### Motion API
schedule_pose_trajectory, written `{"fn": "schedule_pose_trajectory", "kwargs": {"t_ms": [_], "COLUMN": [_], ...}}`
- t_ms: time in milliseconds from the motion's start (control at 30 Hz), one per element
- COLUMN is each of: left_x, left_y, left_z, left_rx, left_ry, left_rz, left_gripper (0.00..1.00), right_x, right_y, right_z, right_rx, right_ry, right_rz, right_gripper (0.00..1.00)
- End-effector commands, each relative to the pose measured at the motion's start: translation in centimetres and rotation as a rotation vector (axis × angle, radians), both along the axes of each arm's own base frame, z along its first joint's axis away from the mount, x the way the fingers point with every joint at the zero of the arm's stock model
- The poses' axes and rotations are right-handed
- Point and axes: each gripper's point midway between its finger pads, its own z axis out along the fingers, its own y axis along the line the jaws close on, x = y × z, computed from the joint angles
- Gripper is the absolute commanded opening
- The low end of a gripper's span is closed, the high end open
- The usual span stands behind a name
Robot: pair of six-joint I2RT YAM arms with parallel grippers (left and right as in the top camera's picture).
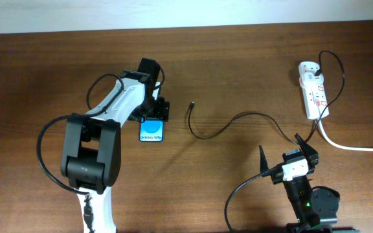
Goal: Plug charger to phone and switch on socket
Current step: 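Close the left gripper on the smartphone's bottom edge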
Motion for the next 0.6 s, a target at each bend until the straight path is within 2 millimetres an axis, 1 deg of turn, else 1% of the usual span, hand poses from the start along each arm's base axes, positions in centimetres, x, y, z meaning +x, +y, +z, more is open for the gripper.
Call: {"fn": "schedule_pose_trajectory", "kwargs": {"t_ms": [0, 133, 167, 567], "left_x": [0.28, 0.33, 0.34, 0.45], "left_y": [-0.46, -0.46, -0.48, -0.50], "left_z": [-0.27, -0.27, -0.26, -0.15], "left_rx": [-0.014, -0.015, -0.015, -0.016], "left_ry": [0.002, 0.000, -0.001, -0.004], "left_rz": [-0.016, -0.016, -0.016, -0.016], "left_gripper": [0.83, 0.83, 0.80, 0.80], "right_x": [-0.01, -0.01, -0.01, -0.01], "right_y": [0.03, 0.03, 0.03, 0.03], "right_z": [-0.26, -0.26, -0.26, -0.26], "right_rx": [-0.003, -0.003, -0.003, -0.003], "right_ry": [0.002, 0.002, 0.002, 0.002], "right_rz": [-0.001, -0.001, -0.001, -0.001], "right_gripper": [0.98, 0.98, 0.98, 0.98]}}
